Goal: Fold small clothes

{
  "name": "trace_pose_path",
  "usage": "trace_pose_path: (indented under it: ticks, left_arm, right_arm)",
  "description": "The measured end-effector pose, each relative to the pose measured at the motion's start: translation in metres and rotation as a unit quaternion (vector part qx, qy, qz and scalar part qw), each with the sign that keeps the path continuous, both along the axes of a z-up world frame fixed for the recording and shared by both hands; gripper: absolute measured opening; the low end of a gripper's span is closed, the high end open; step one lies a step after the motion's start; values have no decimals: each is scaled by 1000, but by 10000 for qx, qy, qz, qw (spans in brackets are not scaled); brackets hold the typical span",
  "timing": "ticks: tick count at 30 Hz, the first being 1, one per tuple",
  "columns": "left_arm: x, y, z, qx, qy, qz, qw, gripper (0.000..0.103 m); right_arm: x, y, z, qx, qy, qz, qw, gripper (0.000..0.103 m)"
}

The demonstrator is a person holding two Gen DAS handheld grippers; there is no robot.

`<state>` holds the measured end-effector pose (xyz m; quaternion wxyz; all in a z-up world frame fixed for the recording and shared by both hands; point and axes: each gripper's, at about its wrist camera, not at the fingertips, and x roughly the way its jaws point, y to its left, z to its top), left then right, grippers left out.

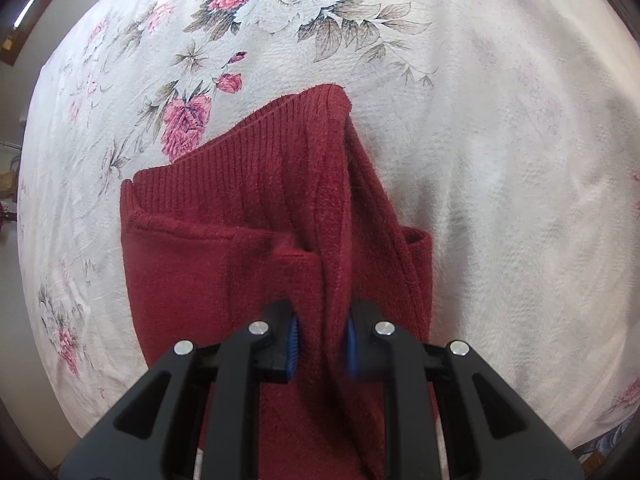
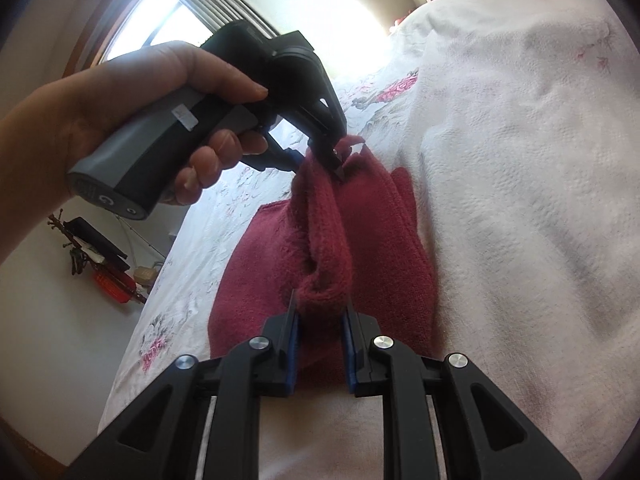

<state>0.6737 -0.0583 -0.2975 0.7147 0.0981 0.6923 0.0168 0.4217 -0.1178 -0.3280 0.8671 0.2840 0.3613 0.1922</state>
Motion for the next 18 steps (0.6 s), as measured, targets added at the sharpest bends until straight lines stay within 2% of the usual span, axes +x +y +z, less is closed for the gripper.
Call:
trace_pose_path:
  ticks: [4, 7, 11, 12, 16, 18]
  left_arm:
    - [-1, -14, -12, 253, -42, -16, 9997, 18]
    - [-2, -21, -21, 306, -114, -8, 9995, 20]
    - [-2, -25, -25, 291, -213, 1, 9993, 25]
    - [-1, -25, -24, 264, -273, -2, 9993, 30]
    - [0, -25, -10, -105, -641, -38, 9979, 39]
    - [2, -21, -3, -441, -832, -5, 9956, 39]
  right_arm:
    - [6, -14, -16, 421, 333, 74, 9985, 17]
    - [10, -22, -32, 770, 621, 72, 9951, 17]
    - [13, -29, -43, 1075, 765, 78, 9912, 17]
    - [14, -29, -44, 1109, 786, 80, 9907, 17]
    - [15, -27, -45, 1145, 820, 125, 9900, 17]
    - [17, -28, -47, 1247, 854, 141, 9884, 17]
